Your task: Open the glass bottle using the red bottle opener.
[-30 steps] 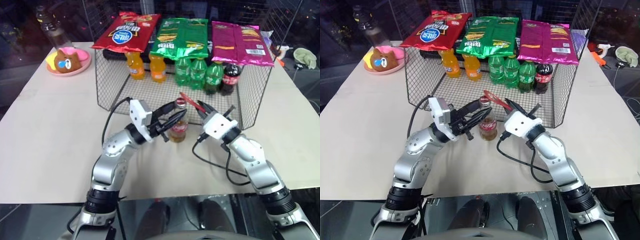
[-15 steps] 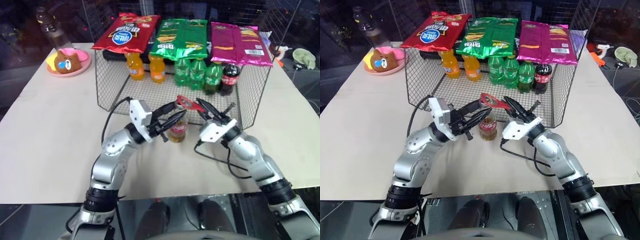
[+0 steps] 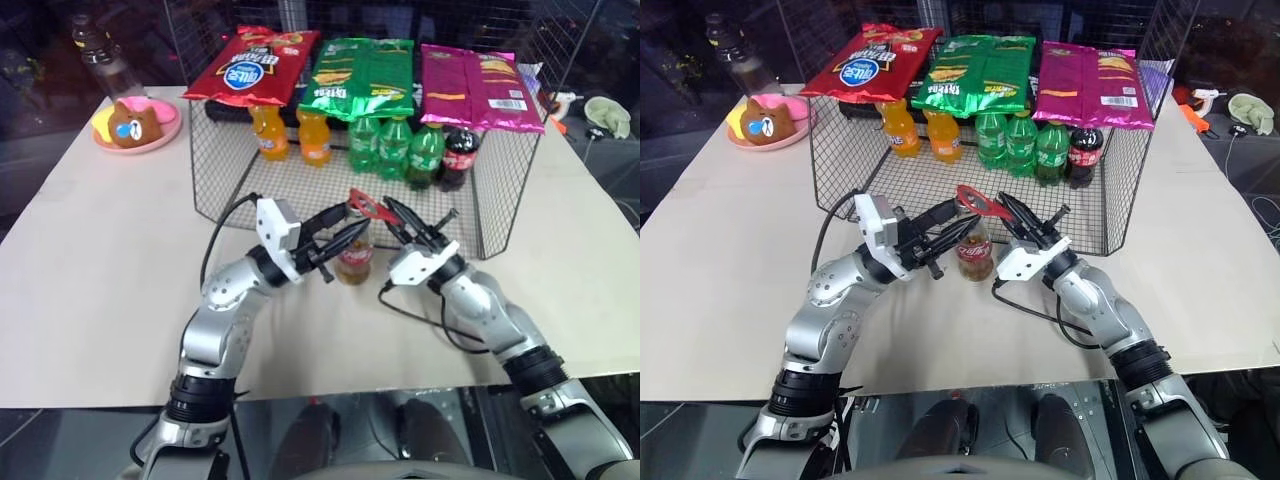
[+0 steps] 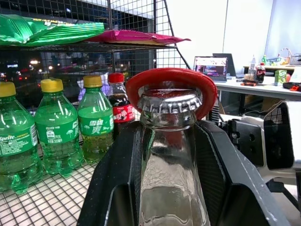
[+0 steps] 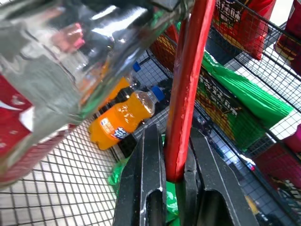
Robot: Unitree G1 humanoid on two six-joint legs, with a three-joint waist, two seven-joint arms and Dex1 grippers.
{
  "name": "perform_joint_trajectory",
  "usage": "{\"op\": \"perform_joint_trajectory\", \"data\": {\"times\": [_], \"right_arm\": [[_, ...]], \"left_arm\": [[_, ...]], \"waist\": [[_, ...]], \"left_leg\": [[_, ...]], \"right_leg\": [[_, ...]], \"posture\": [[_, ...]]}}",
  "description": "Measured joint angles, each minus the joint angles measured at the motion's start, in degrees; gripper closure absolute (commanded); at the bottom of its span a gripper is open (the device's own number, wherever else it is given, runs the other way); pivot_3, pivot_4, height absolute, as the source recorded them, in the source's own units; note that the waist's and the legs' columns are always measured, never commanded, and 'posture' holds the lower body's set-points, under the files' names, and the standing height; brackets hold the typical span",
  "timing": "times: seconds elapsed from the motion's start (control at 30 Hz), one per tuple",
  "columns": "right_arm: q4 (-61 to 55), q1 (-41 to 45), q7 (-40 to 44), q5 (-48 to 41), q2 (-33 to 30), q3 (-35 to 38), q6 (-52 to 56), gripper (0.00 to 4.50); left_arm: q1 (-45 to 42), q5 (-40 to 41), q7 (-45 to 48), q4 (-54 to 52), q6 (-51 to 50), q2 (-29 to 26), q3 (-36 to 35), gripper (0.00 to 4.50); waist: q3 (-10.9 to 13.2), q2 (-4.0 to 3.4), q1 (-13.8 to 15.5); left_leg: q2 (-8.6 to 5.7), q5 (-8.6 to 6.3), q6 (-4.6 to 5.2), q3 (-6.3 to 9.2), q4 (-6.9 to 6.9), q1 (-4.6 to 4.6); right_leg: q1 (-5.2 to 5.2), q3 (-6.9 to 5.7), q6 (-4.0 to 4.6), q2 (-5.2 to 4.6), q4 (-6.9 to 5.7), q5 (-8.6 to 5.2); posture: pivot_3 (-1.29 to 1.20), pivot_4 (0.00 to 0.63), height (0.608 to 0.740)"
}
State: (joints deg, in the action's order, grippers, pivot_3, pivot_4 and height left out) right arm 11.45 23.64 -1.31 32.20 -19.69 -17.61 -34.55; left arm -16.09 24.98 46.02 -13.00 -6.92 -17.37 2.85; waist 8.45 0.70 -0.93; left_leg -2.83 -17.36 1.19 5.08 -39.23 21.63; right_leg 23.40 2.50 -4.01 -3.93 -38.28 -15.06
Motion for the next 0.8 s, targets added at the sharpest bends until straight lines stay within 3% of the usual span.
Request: {"op": "perform_joint_trajectory", "data": {"times": [0.4, 0.8], "right_arm": [[2.20, 9.90, 7.56, 1.28, -12.38, -0.43, -6.59, 4.50], [3.08, 16.08, 8.89, 2.49, -16.06, 0.25, -11.31, 4.50]], "left_arm": [[-0.14, -0.08, 0.23, 0.44, 0.43, 0.27, 0.32, 3.25], [-1.20, -0.49, 0.00, 1.49, 1.44, 0.74, 1.58, 3.25]], "waist": [[-0.02, -0.03, 0.10], [-0.02, -0.02, 0.10]], "left_leg": [[-0.01, 0.00, 0.00, 0.01, 0.00, -0.02], [0.01, 0.00, 0.00, 0.01, 0.03, 0.01]], "right_leg": [[-0.06, -0.02, 0.00, -0.01, 0.03, 0.00], [-0.05, -0.02, 0.00, -0.02, 0.11, 0.00]], "posture": [[0.00, 0.150, 0.740], [0.00, 0.150, 0.740]]}}
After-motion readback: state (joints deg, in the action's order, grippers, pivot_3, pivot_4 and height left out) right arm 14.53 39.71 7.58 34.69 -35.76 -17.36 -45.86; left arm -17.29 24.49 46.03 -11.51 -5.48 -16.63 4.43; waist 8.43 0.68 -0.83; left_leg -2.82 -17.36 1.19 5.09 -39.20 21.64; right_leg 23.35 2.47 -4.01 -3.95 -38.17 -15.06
